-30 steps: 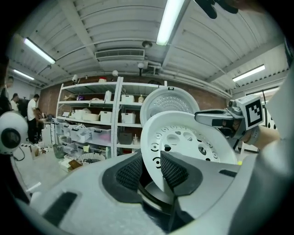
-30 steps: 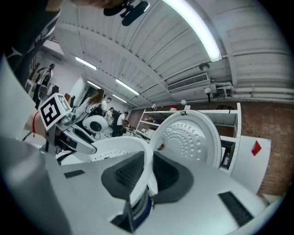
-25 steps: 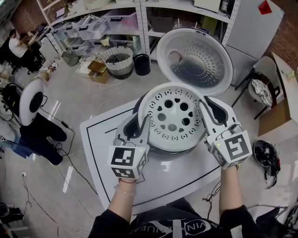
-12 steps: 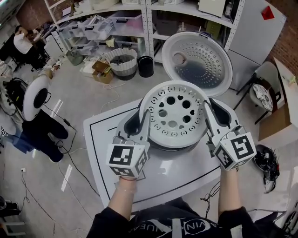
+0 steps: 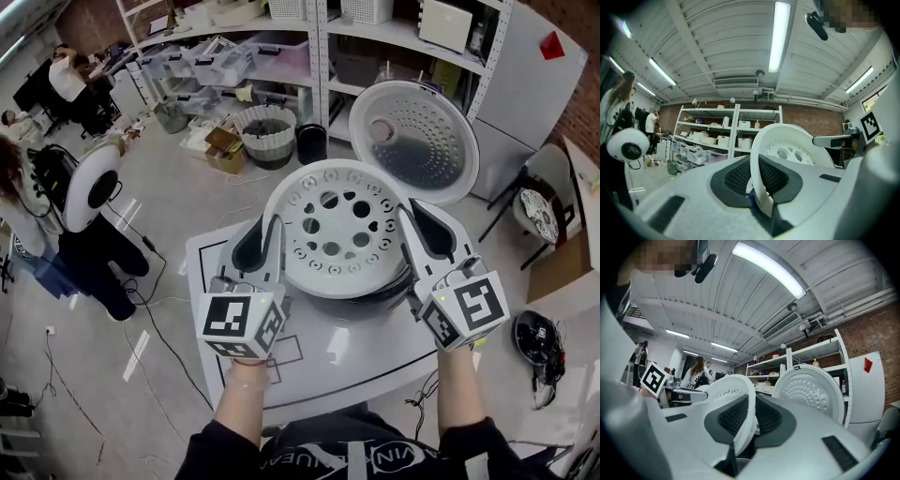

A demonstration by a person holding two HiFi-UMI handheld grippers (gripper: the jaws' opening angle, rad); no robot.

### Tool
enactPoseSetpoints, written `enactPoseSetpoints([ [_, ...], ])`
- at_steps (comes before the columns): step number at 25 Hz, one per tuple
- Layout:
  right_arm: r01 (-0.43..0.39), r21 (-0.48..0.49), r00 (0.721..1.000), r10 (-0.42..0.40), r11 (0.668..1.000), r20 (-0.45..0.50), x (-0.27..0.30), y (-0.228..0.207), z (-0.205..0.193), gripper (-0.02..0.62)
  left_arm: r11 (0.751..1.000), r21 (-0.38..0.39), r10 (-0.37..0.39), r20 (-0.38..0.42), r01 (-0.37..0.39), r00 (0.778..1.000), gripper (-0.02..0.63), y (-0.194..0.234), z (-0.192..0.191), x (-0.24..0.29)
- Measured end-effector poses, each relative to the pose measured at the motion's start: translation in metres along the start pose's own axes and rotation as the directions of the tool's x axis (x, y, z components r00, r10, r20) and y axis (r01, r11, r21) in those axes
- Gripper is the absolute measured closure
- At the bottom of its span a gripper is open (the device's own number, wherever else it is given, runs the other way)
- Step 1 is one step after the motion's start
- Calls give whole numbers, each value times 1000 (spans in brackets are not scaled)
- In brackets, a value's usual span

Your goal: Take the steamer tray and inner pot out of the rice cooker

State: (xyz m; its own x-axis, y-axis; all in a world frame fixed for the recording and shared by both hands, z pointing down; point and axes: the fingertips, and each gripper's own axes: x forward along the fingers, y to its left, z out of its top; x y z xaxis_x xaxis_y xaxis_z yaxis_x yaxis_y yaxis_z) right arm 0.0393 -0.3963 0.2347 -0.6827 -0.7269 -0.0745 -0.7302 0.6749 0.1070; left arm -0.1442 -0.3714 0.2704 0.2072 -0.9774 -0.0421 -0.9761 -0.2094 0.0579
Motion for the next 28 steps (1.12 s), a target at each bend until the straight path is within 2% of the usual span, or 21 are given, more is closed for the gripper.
enactPoseSetpoints([
  [6, -96, 29, 995, 96, 995, 0, 26, 41, 4, 552, 994, -2, 106, 2, -106, 994, 557, 40, 6, -32],
  [10, -159, 60, 987, 160, 985, -6, 48, 88, -1, 551, 982, -6, 189, -7, -189, 982, 557, 82, 4, -67],
  [12, -189, 73, 982, 191, 979, -13, 55, 99, -5, 551, 973, -3, 231, -14, -231, 973, 557, 91, 3, -77],
  [16, -263, 105, 963, 267, 959, -31, 67, 117, -16, 551, 945, 4, 327, -34, -327, 944, 557, 102, -2, -100],
  [22, -367, 144, 924, 379, 919, -59, 92, 191, -34, 551, 900, -15, 434, -75, -436, 898, 557, 155, -22, -160],
  [28, -438, 216, 876, 469, 872, -115, 106, 243, -64, 551, 854, -27, 511, -149, -520, 847, 557, 187, -50, -204],
])
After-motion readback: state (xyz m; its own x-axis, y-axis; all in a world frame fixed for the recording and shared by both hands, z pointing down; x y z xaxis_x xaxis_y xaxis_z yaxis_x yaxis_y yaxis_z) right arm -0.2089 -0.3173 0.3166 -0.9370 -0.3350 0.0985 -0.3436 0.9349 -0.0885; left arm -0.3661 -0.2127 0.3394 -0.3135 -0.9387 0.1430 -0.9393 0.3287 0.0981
